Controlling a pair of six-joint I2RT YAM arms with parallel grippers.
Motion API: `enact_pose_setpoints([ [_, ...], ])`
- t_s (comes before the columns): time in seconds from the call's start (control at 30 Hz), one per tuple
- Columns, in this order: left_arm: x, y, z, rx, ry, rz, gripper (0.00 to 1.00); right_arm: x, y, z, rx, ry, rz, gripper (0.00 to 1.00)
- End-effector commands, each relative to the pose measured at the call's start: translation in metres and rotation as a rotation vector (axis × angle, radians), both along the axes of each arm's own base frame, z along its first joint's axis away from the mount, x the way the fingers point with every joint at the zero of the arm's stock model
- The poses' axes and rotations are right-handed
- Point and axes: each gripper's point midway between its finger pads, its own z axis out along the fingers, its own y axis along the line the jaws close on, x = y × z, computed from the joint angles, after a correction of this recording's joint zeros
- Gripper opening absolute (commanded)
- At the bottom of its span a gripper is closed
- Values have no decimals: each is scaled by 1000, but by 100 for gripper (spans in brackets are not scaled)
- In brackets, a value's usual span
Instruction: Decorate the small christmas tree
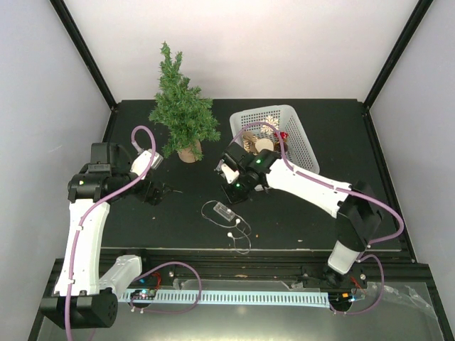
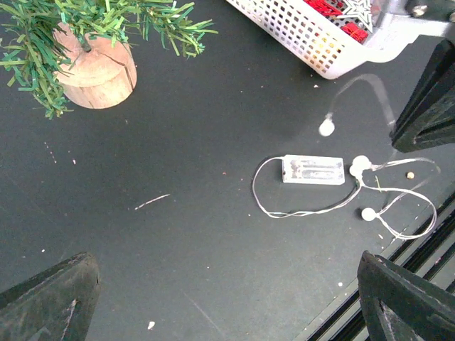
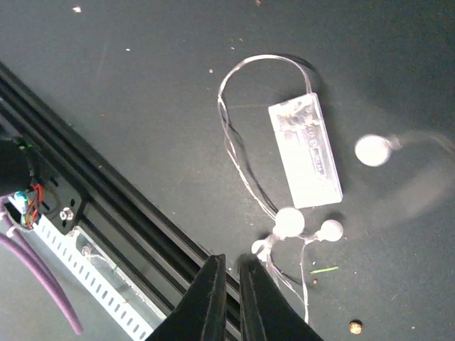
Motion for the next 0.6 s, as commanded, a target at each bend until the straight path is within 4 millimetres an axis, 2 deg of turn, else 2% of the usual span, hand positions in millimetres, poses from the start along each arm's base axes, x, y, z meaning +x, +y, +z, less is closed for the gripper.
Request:
enact_pose_setpoints([
  [0.0,0,0,5,13,-28,-9,99,2,-1,-8,-31,-10,-8,12],
  [0.1,0,0,4,13,-26,-11,99,2,-5,-16,-65,-2,-10,18],
  [0.17,0,-1,4,14,-28,-14,99,2,-7,-16,-72,-5,-12,30],
  [0.2,0,0,4,14,-28,-13,99,3,-9,-14,-75,-15,-16,34],
  [0.3,0,0,4,16,-29,-16,99,14,-20,4,-104,-97,-53,40],
  [0.4,0,0,4,18,-29,-17,99,33,-39,25,-142,-211,-129,56],
  [0.57,0,-1,4,15,-28,-18,99,80,-82,32,-160,-239,-330,58],
])
